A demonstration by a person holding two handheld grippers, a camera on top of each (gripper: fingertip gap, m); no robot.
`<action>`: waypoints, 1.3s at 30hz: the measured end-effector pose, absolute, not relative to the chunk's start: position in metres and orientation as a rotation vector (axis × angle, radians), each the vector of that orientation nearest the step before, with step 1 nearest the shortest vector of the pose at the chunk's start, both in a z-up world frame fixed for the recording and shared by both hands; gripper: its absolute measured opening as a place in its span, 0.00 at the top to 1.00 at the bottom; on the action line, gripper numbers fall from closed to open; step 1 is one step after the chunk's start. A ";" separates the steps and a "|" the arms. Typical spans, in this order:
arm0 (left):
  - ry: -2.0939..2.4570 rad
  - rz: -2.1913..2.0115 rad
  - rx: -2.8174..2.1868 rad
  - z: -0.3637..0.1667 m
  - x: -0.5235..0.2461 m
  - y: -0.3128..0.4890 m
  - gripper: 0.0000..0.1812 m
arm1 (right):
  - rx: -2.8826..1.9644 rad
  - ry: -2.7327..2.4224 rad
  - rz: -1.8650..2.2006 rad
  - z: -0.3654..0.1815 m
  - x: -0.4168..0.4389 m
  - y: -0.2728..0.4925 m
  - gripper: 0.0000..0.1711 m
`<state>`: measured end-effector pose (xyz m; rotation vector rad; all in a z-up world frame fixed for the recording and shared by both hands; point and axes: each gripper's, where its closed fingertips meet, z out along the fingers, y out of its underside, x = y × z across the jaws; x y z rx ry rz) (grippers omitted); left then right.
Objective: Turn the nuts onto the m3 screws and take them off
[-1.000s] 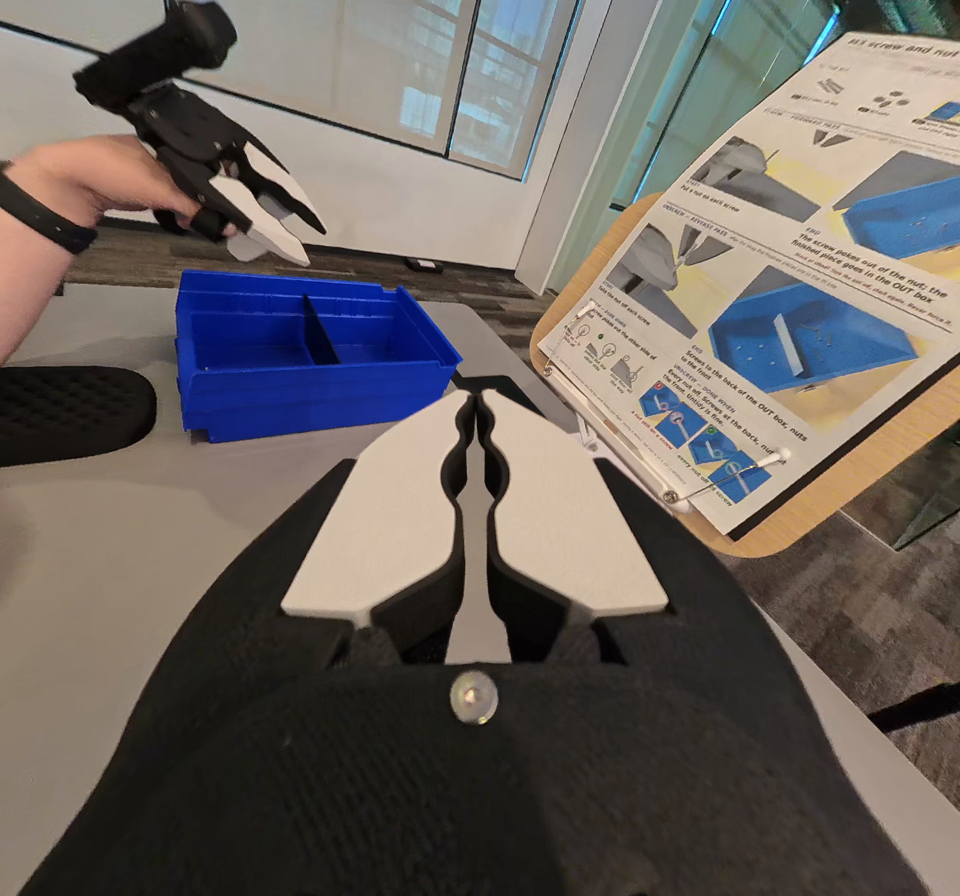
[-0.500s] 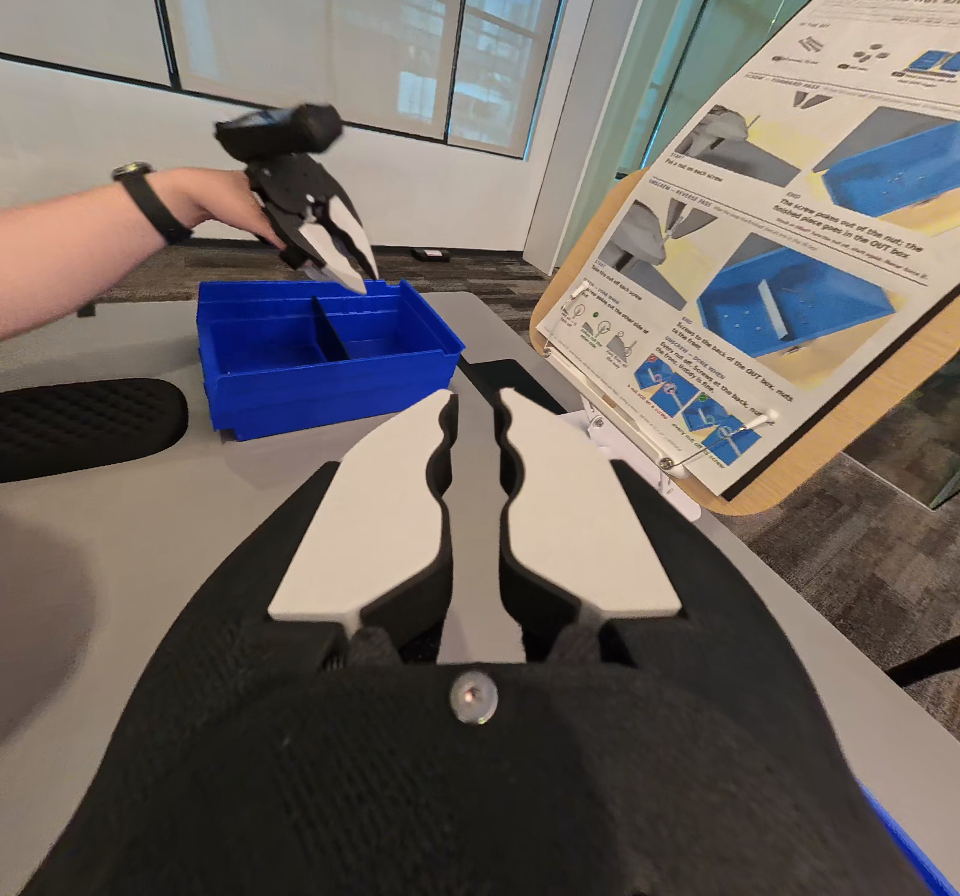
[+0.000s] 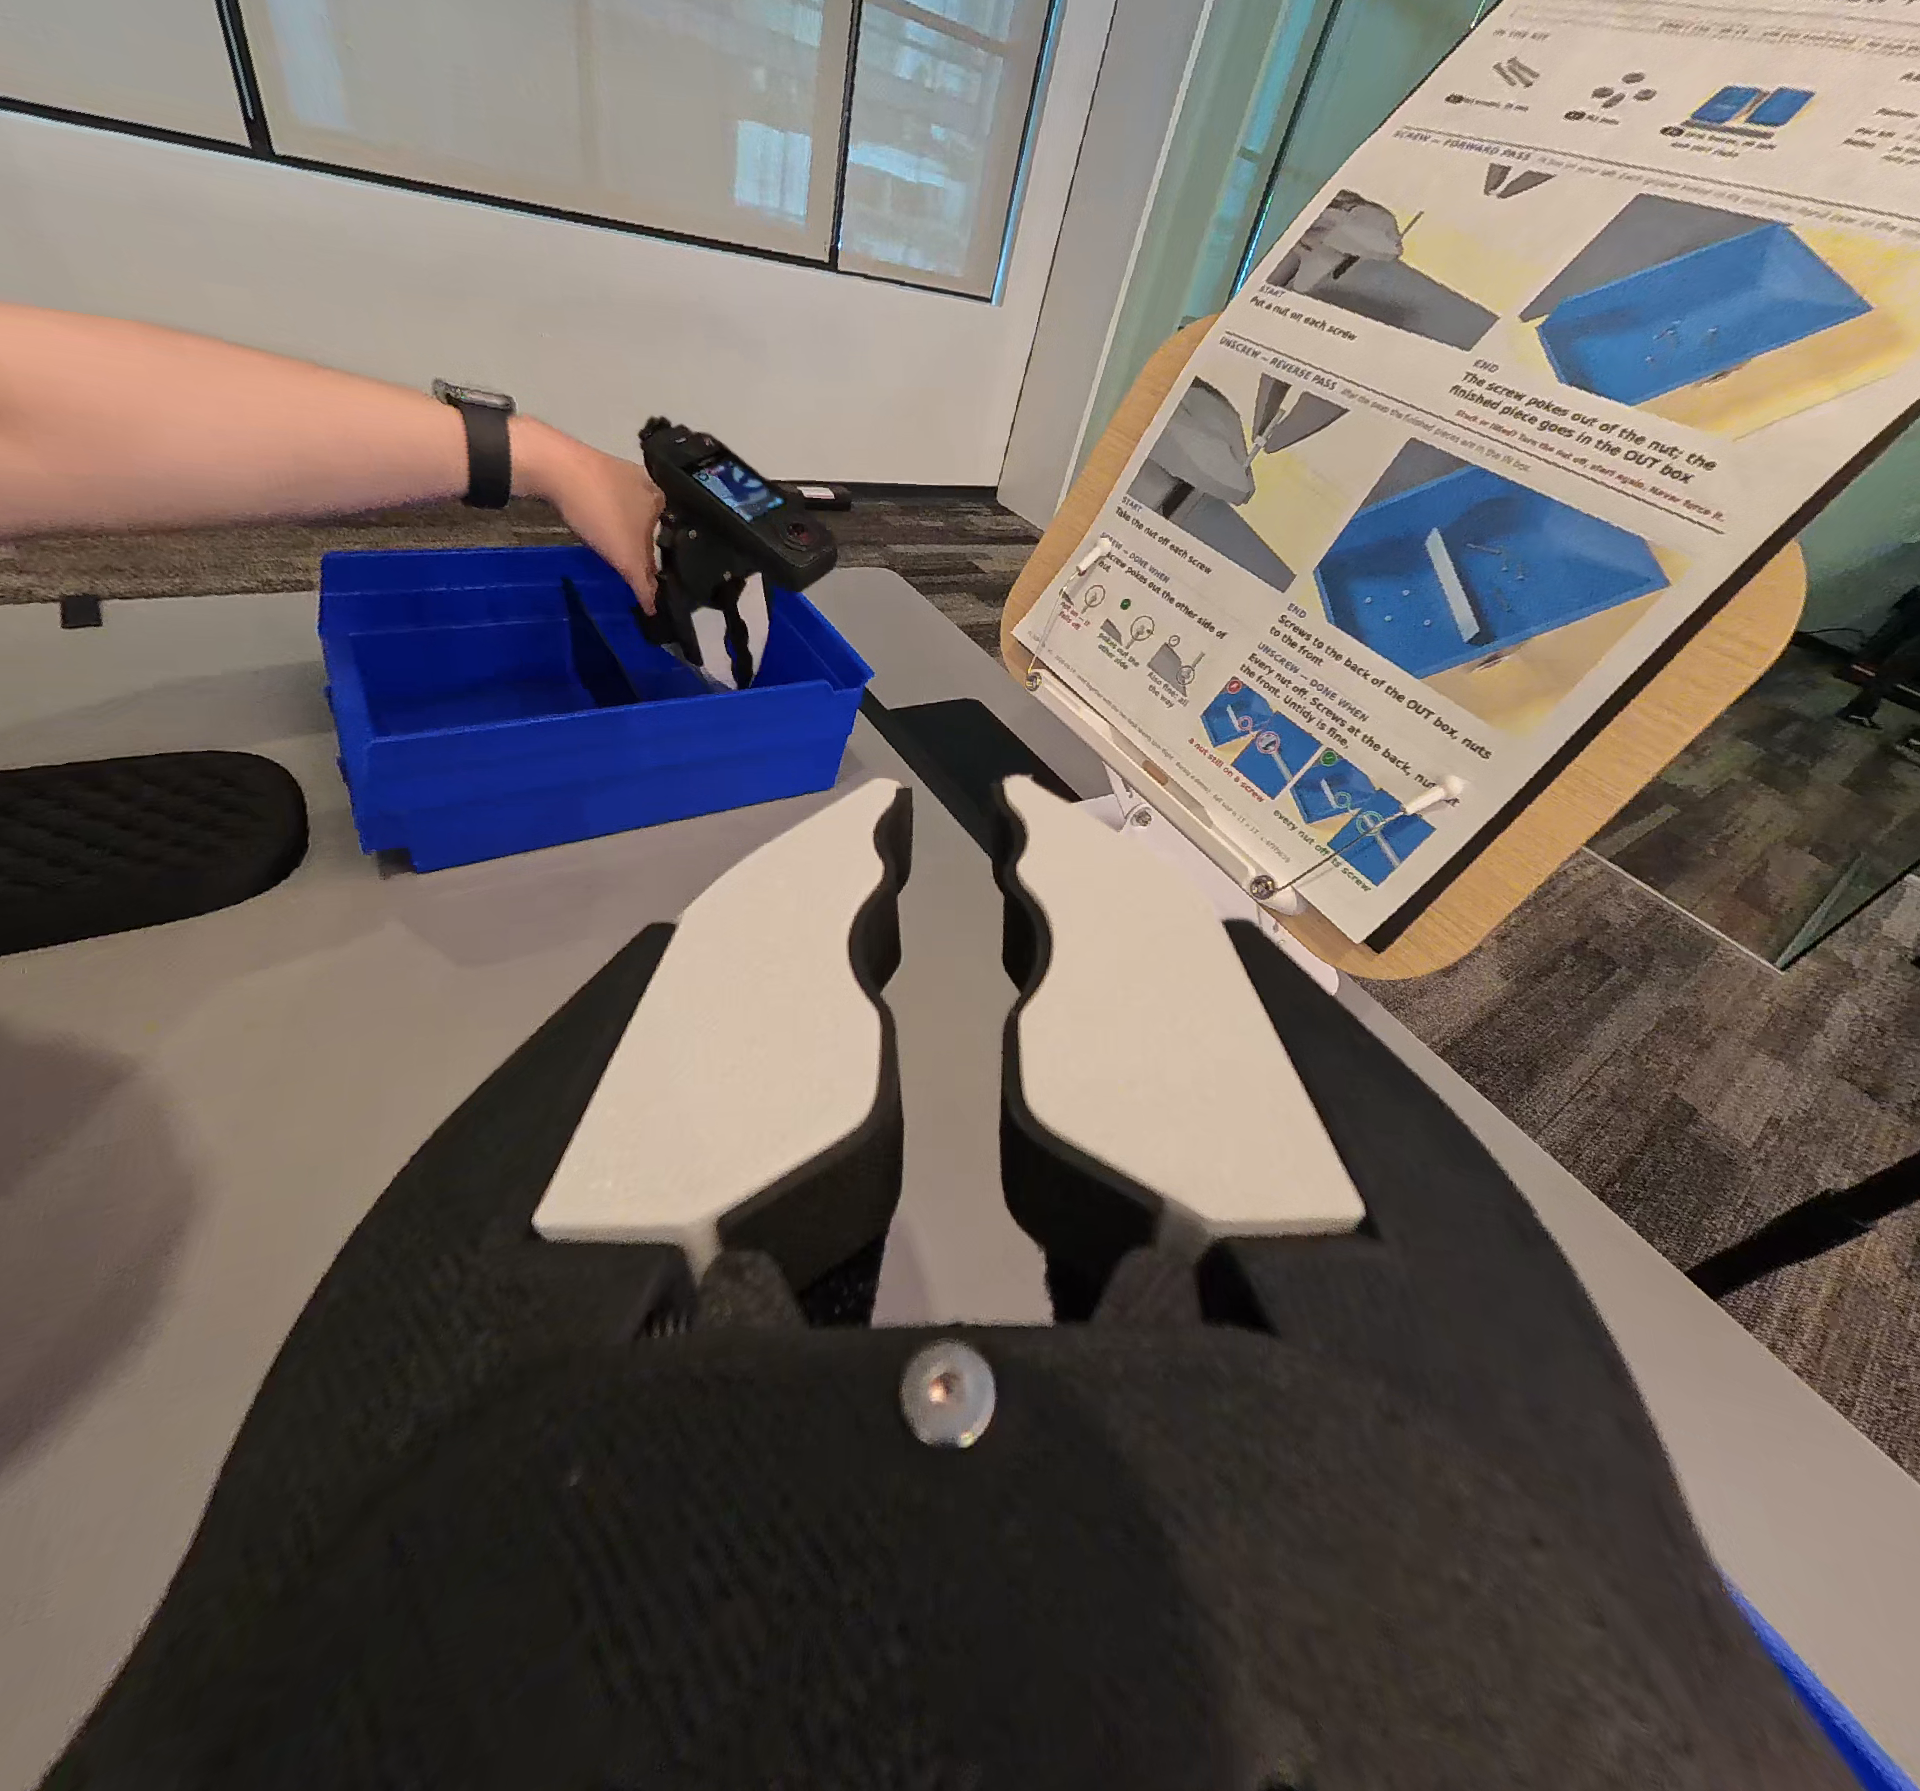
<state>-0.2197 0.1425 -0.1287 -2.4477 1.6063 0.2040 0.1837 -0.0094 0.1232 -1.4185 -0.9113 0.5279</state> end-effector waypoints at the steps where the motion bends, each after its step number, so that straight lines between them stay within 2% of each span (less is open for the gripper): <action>1: 1.605 0.192 -2.447 -0.130 -0.219 0.144 0.91 | -1.426 -0.913 0.528 0.122 0.184 -0.008 0.92; 13: 1.636 0.189 -2.426 -0.134 -0.221 0.146 0.90 | -1.466 -0.909 0.511 0.112 0.184 0.002 0.91; 21: 1.556 0.124 -2.386 -0.115 -0.219 0.137 0.88 | -1.492 -0.906 0.516 0.105 0.182 0.007 0.91; 23: 1.503 0.137 -2.366 -0.100 -0.221 0.134 0.87 | -1.497 -0.909 0.511 0.103 0.181 0.008 0.91; 26: 1.311 0.020 -2.293 -0.048 -0.211 0.115 0.89 | -1.506 -0.912 0.478 0.101 0.182 0.009 0.90; 28: 1.200 -0.085 -2.245 -0.009 -0.204 0.082 0.88 | -1.512 -0.910 0.449 0.100 0.185 0.011 0.90; 30: 1.155 -0.102 -2.272 0.008 -0.208 0.041 0.84 | -1.516 -0.909 0.445 0.100 0.185 0.012 0.90; 34: 1.351 0.181 -2.363 -0.028 -0.235 -0.023 0.80 | -1.544 -0.932 0.439 0.090 0.179 0.018 0.89; 39: 1.424 0.149 -2.540 -0.089 -0.247 -0.045 0.83 | -1.600 -0.976 0.418 0.071 0.168 0.027 0.87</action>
